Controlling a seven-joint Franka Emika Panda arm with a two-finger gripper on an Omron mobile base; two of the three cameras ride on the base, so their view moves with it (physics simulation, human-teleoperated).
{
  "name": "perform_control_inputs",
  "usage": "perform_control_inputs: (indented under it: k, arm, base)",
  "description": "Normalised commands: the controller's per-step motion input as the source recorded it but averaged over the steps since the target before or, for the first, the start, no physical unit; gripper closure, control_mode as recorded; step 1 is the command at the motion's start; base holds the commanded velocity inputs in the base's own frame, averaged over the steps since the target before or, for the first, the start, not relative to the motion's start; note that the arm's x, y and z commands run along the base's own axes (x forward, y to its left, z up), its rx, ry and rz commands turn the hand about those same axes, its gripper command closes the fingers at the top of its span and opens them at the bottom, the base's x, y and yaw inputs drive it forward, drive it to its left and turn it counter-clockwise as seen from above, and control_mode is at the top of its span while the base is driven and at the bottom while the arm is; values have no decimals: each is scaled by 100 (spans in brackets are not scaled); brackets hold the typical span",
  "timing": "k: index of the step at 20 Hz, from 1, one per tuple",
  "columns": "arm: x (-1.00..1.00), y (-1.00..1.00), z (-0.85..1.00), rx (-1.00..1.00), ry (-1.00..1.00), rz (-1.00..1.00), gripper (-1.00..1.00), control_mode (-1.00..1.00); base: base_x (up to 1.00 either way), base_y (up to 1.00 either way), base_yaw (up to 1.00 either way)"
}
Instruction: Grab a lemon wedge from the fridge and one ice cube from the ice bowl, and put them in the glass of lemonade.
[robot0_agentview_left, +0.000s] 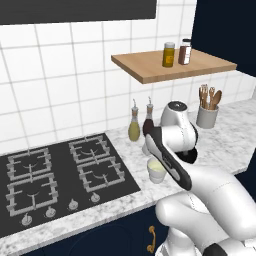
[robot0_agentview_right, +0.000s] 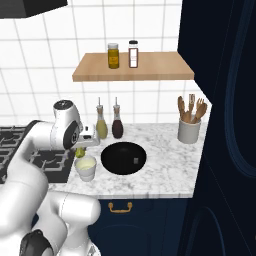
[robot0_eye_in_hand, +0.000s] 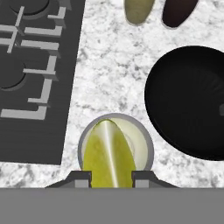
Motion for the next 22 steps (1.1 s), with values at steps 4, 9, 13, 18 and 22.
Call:
perform_control_inputs:
  k: [4, 9, 13, 18, 22]
  arm:
    - [14, 0, 0, 0, -10, 0, 100, -100]
    - [16, 0, -3, 0, 0, 0, 100, -100]
    - [4, 0, -10, 0, 0, 0, 100, -100]
    - [0, 0, 0, 0, 0, 0, -100, -100]
    - [0, 0, 0, 0, 0, 0, -100, -100]
  base:
    - [0, 0, 0]
    - [0, 0, 0]
    - [0, 0, 0]
    - [0, 0, 0]
    - [0, 0, 0]
